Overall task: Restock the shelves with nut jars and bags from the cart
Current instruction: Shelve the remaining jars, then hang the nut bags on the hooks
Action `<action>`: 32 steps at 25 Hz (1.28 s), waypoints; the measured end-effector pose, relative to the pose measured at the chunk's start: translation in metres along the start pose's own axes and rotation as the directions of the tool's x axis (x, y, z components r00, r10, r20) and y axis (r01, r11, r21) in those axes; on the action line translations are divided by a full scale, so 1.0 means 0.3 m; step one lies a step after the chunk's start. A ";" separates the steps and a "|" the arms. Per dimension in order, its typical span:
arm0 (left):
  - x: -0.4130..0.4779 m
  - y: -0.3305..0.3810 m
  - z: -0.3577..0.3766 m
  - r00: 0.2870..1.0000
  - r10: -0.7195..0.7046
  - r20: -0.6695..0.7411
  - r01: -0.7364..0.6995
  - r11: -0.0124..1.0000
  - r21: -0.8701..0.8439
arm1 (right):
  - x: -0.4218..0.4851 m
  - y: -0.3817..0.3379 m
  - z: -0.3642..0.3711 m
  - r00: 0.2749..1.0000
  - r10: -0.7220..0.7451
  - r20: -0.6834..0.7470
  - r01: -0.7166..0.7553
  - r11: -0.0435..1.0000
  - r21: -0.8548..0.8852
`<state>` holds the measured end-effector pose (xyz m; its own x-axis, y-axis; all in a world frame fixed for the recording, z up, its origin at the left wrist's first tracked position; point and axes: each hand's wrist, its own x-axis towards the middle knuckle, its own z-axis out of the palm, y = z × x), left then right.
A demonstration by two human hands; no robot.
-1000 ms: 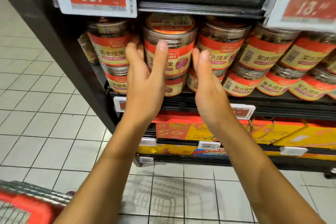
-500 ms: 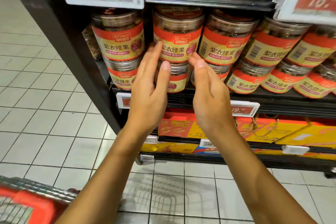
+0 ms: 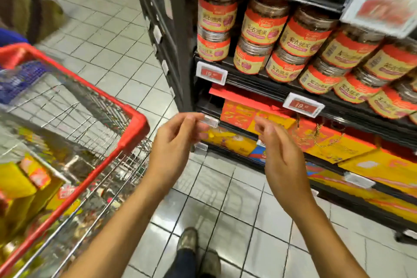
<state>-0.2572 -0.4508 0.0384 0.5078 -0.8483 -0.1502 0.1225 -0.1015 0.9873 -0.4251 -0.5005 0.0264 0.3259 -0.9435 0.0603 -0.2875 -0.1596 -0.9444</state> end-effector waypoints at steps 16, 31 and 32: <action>-1.025 0.068 -0.635 0.582 -0.410 -0.702 0.108 0.895 -0.434 | -0.576 -0.383 0.587 0.568 -0.109 0.816 0.050 0.994 0.098; -0.751 -0.114 -1.507 0.568 -0.633 -0.526 0.470 0.774 -0.424 | -0.244 -0.308 1.441 0.560 0.452 0.694 0.173 0.756 -0.632; -0.714 -0.170 -1.525 0.552 -0.673 -0.492 0.498 0.739 -0.452 | -0.220 -0.247 1.470 0.532 0.531 0.659 0.182 0.688 -0.702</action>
<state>0.0180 -0.0261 -0.0037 0.6172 -0.1447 -0.7733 0.7295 -0.2628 0.6315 -0.0282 -0.2984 -0.0503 0.6142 -0.3955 -0.6829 -0.7709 -0.4857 -0.4121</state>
